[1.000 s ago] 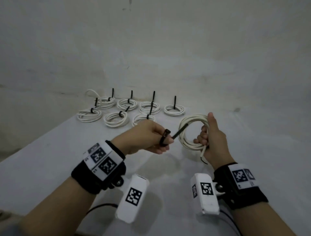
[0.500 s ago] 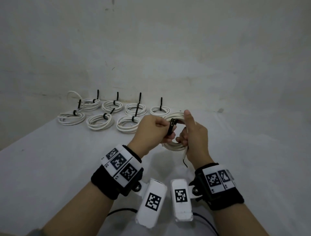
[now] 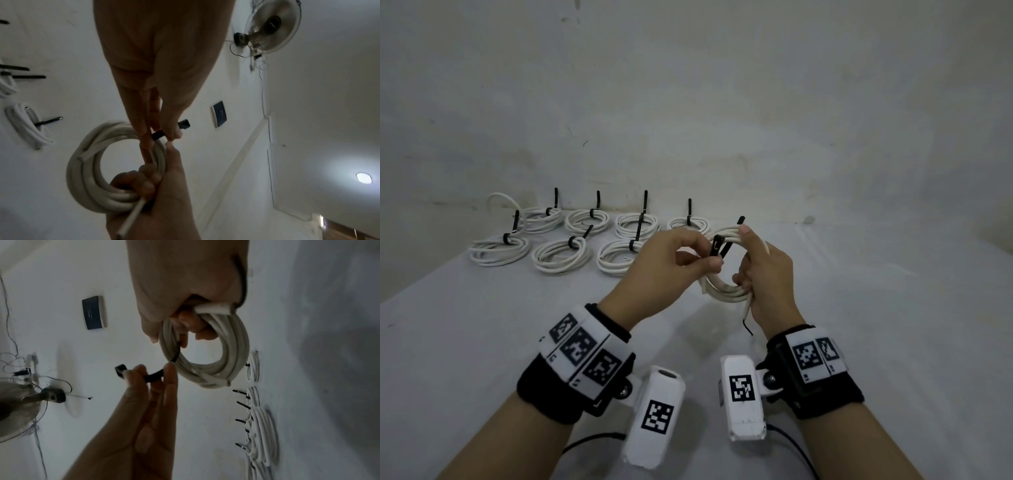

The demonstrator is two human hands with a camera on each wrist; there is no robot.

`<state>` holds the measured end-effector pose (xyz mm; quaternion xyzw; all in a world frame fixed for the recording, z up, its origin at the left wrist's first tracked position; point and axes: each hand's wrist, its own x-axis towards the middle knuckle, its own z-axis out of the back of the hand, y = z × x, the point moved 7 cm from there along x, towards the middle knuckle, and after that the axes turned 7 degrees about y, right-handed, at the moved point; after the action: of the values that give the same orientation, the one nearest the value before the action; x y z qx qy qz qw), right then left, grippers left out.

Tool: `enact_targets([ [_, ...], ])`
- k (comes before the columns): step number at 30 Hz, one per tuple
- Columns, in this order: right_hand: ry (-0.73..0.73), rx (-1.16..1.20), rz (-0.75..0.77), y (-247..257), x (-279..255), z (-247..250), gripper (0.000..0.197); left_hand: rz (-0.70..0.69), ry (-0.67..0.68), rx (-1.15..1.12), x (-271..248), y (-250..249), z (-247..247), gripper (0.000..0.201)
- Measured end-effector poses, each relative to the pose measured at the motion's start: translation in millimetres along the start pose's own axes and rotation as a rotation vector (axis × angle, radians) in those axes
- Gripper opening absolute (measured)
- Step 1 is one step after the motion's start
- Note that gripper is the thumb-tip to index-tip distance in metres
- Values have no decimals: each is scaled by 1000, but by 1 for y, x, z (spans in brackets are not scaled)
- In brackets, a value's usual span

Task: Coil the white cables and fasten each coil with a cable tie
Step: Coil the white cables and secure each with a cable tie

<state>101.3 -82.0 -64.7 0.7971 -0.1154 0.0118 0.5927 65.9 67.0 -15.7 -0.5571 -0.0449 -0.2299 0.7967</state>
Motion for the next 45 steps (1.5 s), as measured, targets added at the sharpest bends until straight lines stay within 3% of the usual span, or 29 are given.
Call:
enact_targets([
  [5, 190, 117, -111, -1, -5, -16, 27, -131, -80, 78, 10, -5, 4, 15],
  [9, 260, 25, -76, 2, -6, -17, 27, -295, -193, 236, 12, -15, 8, 12],
  [12, 279, -5, -68, 3, -5, -16, 33, -363, -251, 234, 17, -13, 8, 15],
  [16, 236, -35, -25, 8, -3, -12, 28, -183, -214, 58, 31, 13, 4, 38],
  [19, 202, -20, -26, 6, -3, -11, 30, -116, -95, -34, 35, 21, -11, 26],
  [25, 185, -20, -49, -7, -7, -20, 29, -74, -239, -292, 28, 40, -11, 26],
  [30, 297, -4, -70, -8, -7, -29, 27, -47, -190, -458, 24, 51, -11, 22],
  [33, 296, 25, 17, 5, -1, -25, 21, -30, -138, -540, 25, 55, -13, 21],
  [36, 246, -97, 156, 18, 7, -16, 10, -33, -91, -555, 25, 56, -16, 18],
  [41, 204, -272, 379, 39, 6, -6, 19, -31, -39, -628, 25, 54, -24, 14],
  [45, 209, -379, 466, 40, 4, -4, 11, -49, -16, -623, 25, 55, -27, 12],
])
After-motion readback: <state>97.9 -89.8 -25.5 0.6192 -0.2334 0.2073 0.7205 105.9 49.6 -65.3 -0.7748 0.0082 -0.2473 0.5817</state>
